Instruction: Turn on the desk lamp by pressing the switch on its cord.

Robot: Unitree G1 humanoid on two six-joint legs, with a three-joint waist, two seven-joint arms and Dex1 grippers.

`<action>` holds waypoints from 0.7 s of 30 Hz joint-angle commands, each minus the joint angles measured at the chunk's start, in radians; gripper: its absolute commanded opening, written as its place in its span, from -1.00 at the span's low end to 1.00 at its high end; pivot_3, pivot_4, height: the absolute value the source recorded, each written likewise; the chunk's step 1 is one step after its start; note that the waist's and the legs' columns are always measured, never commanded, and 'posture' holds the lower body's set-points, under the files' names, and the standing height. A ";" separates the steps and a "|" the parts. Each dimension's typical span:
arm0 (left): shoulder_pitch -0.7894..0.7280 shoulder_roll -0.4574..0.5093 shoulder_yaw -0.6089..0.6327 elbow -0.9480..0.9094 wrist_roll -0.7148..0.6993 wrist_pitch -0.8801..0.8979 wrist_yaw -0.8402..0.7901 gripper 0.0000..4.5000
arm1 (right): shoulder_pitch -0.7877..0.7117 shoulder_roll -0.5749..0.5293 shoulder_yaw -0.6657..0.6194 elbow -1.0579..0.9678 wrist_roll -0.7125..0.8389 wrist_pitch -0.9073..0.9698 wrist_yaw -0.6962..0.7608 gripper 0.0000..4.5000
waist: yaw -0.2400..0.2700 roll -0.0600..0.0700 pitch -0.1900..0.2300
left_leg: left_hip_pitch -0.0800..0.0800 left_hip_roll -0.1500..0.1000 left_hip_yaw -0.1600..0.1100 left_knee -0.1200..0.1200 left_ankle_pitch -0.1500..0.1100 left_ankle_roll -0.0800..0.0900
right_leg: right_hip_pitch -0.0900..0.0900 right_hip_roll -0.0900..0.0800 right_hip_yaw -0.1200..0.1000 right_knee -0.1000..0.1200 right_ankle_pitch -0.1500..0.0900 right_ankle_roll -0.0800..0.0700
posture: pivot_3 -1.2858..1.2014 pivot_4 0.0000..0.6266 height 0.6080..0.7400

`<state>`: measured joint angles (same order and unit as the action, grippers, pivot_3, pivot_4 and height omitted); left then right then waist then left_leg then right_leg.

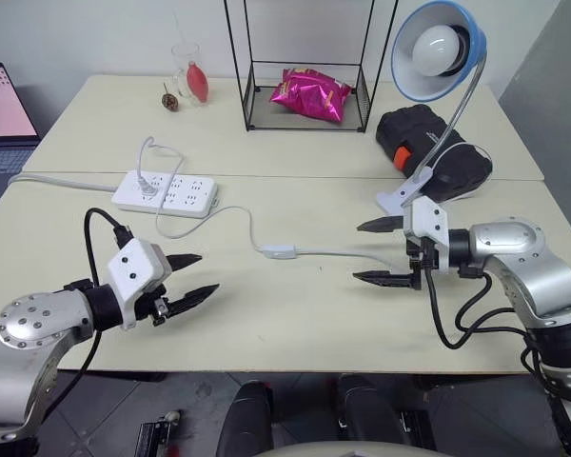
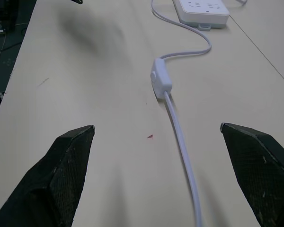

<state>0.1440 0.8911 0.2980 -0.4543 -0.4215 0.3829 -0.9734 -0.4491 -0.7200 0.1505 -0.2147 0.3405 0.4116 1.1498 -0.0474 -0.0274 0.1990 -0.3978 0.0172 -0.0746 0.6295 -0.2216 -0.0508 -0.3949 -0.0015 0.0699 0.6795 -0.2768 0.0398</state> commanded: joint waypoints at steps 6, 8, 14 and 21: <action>-0.037 0.031 0.026 0.029 -0.043 -0.006 -0.060 0.98 | -0.051 0.070 0.060 -0.023 -0.020 0.045 -0.045 1.00 | -0.002 0.000 0.000 | 0.000 0.000 0.000 0.000 0.000 0.000 | 0.000 0.000 0.000 0.000 0.000 0.000 | 0.03 -0.52 1.00; -0.038 0.030 0.031 0.042 -0.035 -0.014 -0.058 0.98 | -0.078 0.099 0.106 0.006 -0.071 0.058 -0.081 1.00 | -0.005 0.000 0.000 | 0.000 0.000 0.000 0.000 0.000 0.000 | -0.001 0.000 0.000 0.000 0.000 0.000 | 0.03 -0.52 1.00; -0.035 0.037 0.035 0.067 -0.022 -0.026 -0.068 0.98 | -0.187 0.248 0.192 0.145 -0.126 0.087 -0.147 1.00 | -0.009 0.000 0.000 | -0.001 0.001 0.000 0.000 0.000 0.000 | -0.003 0.001 0.000 0.001 0.000 0.000 | 0.03 -0.52 1.00; -0.018 0.042 0.032 0.078 0.002 -0.054 -0.082 0.98 | -0.302 0.368 0.266 0.347 -0.181 0.066 -0.130 1.00 | -0.009 0.000 0.000 | -0.003 0.001 0.000 -0.001 0.000 0.000 | -0.005 0.001 0.000 0.001 0.001 -0.003 | 0.03 -0.52 1.00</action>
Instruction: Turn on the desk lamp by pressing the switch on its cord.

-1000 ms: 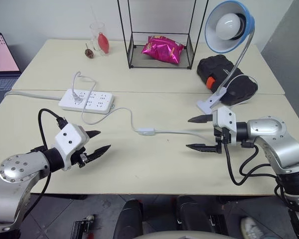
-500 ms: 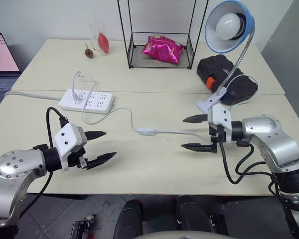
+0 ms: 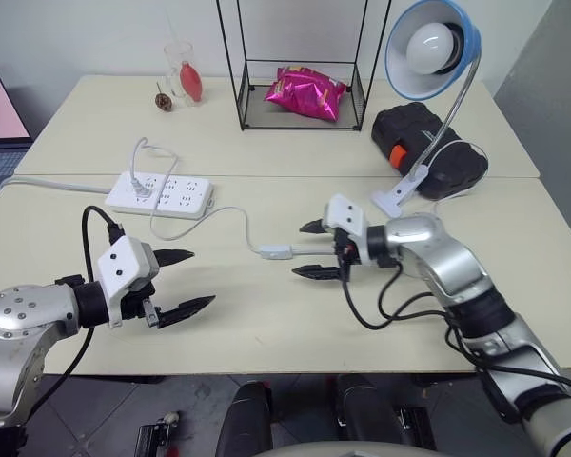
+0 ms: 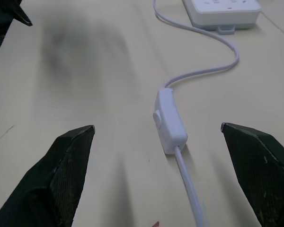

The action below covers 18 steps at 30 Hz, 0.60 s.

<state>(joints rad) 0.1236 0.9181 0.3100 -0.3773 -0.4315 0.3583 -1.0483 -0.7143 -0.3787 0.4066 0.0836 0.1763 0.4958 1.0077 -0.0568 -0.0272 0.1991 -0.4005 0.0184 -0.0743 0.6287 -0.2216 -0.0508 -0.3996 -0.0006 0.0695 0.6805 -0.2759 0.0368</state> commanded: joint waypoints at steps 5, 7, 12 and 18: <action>0.012 0.013 0.007 0.011 0.035 -0.049 -0.015 0.98 | -0.083 0.088 0.027 0.190 -0.045 -0.060 0.034 1.00 | 0.000 0.000 0.000 | 0.000 0.000 0.000 0.000 0.000 0.000 | 0.000 0.000 0.000 0.000 0.000 -0.001 | 0.03 -0.52 1.00; 0.011 0.011 0.007 0.012 0.035 -0.052 -0.016 0.98 | -0.091 0.097 0.024 0.219 -0.054 -0.078 0.041 1.00 | 0.001 0.000 0.000 | 0.000 0.000 0.000 0.000 0.000 0.000 | 0.000 0.000 0.000 0.000 0.000 -0.001 | 0.03 -0.52 1.00; 0.010 0.006 0.002 0.024 0.043 -0.068 -0.020 0.98 | -0.107 0.122 0.017 0.285 -0.067 -0.113 0.053 1.00 | -0.001 0.000 0.000 | 0.000 0.000 0.000 0.000 0.000 0.000 | -0.001 0.000 0.000 0.000 0.000 -0.001 | 0.03 -0.52 1.00; 0.015 0.004 -0.005 0.038 0.050 -0.092 -0.022 1.00 | -0.107 0.136 0.018 0.313 -0.084 -0.139 0.064 0.56 | -0.001 0.000 0.000 | 0.000 0.002 0.000 -0.001 0.000 0.000 | -0.001 0.002 0.000 0.000 0.001 -0.003 | 0.03 -0.52 1.00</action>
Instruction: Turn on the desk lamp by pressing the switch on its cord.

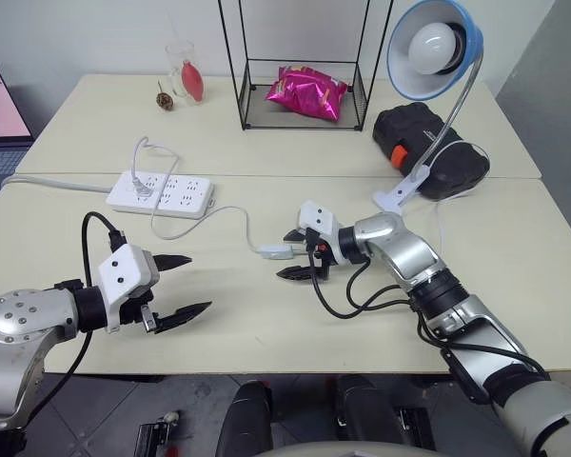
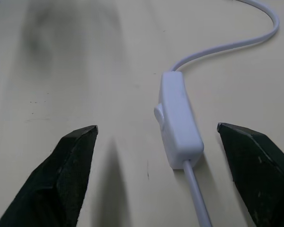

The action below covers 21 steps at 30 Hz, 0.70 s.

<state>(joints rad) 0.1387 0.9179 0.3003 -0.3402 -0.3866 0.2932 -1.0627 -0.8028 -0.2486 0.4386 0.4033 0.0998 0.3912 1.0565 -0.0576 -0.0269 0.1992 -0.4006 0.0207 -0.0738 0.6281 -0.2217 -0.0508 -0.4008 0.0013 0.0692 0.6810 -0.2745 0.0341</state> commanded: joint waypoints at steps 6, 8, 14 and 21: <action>0.002 0.002 0.002 0.015 0.011 -0.047 -0.010 1.00 | -0.019 0.007 -0.017 0.006 -0.016 -0.051 0.024 -0.12 | 0.000 0.000 0.000 | 0.000 0.005 0.001 0.000 0.000 0.000 | -0.002 0.005 0.001 0.000 0.000 0.000 | 0.03 -0.52 1.00; 0.005 0.000 0.001 0.017 0.013 -0.053 -0.012 1.00 | -0.022 0.006 -0.017 0.015 -0.021 -0.062 0.026 -0.33 | 0.000 0.000 0.000 | 0.000 0.007 0.002 0.000 0.000 0.000 | -0.003 0.007 0.001 0.000 0.000 0.000 | 0.03 -0.52 1.00; 0.001 -0.011 0.001 0.023 0.011 -0.065 -0.007 1.00 | -0.024 0.005 -0.015 0.017 -0.029 -0.081 0.037 -0.84 | 0.000 0.000 0.000 | 0.000 0.009 0.001 0.000 0.000 0.000 | -0.004 0.010 0.001 0.001 0.000 -0.002 | 0.03 -0.52 1.00; -0.067 -0.016 -0.015 -0.041 -0.038 0.002 0.018 1.00 | -0.005 -0.014 -0.037 -0.107 0.006 -0.027 0.073 -0.84 | 0.002 0.000 0.000 | -0.001 0.009 0.001 0.000 0.000 0.000 | -0.004 0.010 0.001 0.001 0.000 -0.002 | 0.03 -0.52 1.00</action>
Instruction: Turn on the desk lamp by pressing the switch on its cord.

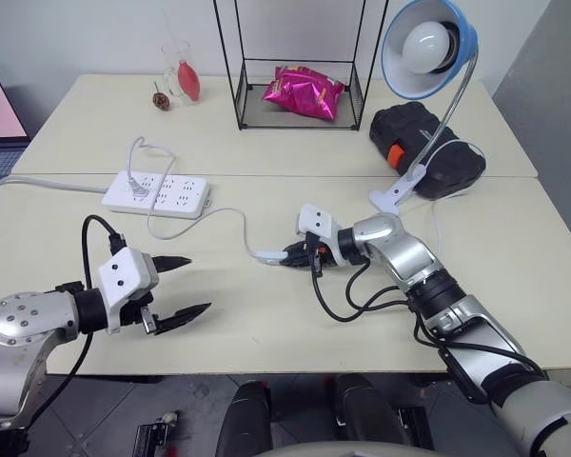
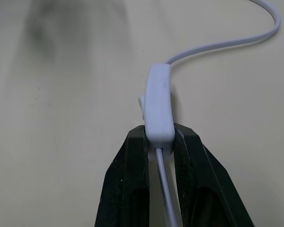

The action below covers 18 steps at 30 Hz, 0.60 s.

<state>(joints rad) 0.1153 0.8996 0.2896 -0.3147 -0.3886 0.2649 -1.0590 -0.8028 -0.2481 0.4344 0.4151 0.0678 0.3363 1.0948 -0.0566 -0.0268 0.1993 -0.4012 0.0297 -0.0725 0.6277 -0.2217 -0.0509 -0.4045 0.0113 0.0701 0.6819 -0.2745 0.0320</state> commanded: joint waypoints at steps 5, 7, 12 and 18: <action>-0.135 0.014 -0.074 -0.122 -0.054 0.119 0.028 1.00 | 0.026 -0.056 -0.024 -0.260 0.050 0.075 0.052 -0.84 | 0.000 0.000 0.000 | 0.000 0.000 0.000 0.000 0.000 0.000 | 0.000 0.000 0.000 0.000 0.000 0.000 | 0.03 -0.52 1.00; -0.175 0.017 -0.115 -0.128 -0.057 0.141 0.015 1.00 | 0.035 -0.062 -0.017 -0.296 0.049 0.088 0.047 -0.84 | 0.000 0.000 0.000 | 0.000 0.000 0.000 0.000 0.000 0.000 | 0.000 0.000 0.000 0.000 0.000 0.000 | 0.03 -0.52 1.00; -0.257 0.002 -0.205 -0.093 -0.028 0.149 0.005 1.00 | 0.046 -0.061 -0.008 -0.341 0.044 0.111 0.035 -0.84 | -0.001 0.000 0.000 | 0.000 0.000 0.000 0.000 0.000 0.000 | 0.000 0.001 0.000 0.000 0.000 0.000 | 0.03 -0.52 1.00; -0.315 -0.037 -0.304 0.028 0.055 0.064 -0.004 1.00 | 0.050 -0.065 0.004 -0.366 0.035 0.120 0.029 -0.84 | -0.001 0.000 0.000 | 0.000 0.000 0.000 0.000 0.000 0.000 | 0.000 0.001 0.001 0.000 0.000 0.000 | 0.03 -0.52 1.00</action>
<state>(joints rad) -0.1771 0.8716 0.0025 -0.3178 -0.3661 0.3791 -1.0579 -0.7536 -0.3112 0.4386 0.0949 0.0997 0.4550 1.1282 -0.0576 -0.0267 0.1994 -0.4015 0.0296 -0.0729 0.6278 -0.2217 -0.0509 -0.4046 0.0127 0.0706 0.6823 -0.2745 0.0321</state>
